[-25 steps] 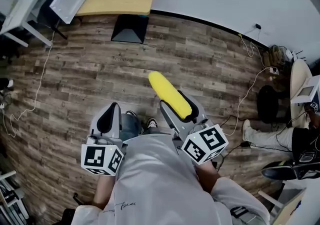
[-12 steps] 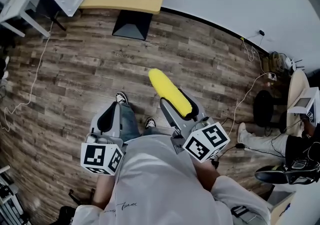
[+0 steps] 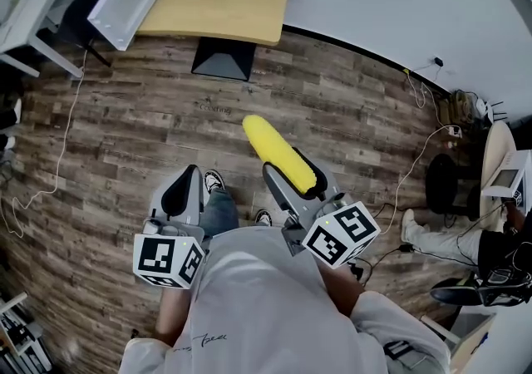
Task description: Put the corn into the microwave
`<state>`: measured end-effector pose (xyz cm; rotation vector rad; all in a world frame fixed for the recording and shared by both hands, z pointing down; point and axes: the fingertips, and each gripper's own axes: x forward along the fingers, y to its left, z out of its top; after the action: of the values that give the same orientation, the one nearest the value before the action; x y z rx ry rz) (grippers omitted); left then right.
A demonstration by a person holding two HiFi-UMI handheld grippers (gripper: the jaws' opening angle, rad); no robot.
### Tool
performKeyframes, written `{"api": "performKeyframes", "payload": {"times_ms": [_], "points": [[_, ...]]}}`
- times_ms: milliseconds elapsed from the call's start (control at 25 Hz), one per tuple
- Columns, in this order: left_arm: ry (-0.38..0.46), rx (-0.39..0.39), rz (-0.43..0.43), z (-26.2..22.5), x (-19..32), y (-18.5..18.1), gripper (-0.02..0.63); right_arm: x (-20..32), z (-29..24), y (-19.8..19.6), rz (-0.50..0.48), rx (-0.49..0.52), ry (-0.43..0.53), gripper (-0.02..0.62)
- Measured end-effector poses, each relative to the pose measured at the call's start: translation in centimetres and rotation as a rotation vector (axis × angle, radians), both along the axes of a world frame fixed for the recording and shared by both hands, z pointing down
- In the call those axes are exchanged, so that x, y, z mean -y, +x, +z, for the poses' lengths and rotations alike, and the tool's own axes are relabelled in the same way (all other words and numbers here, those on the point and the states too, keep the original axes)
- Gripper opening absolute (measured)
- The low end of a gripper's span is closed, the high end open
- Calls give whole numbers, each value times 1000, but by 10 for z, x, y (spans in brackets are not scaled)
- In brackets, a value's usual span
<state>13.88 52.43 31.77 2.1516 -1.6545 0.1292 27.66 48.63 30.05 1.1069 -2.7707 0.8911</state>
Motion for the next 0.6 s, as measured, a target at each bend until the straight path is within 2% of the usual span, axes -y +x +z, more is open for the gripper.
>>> {"api": "performKeyframes", "payload": {"times_ms": [360,600], "points": [[49,33,27,-20,52,-63,-11,49,-20,-70,1,15,42,262],[71,24,32,-25,77,-102,-11,75,-29,-107,12,18,69,262]]}}
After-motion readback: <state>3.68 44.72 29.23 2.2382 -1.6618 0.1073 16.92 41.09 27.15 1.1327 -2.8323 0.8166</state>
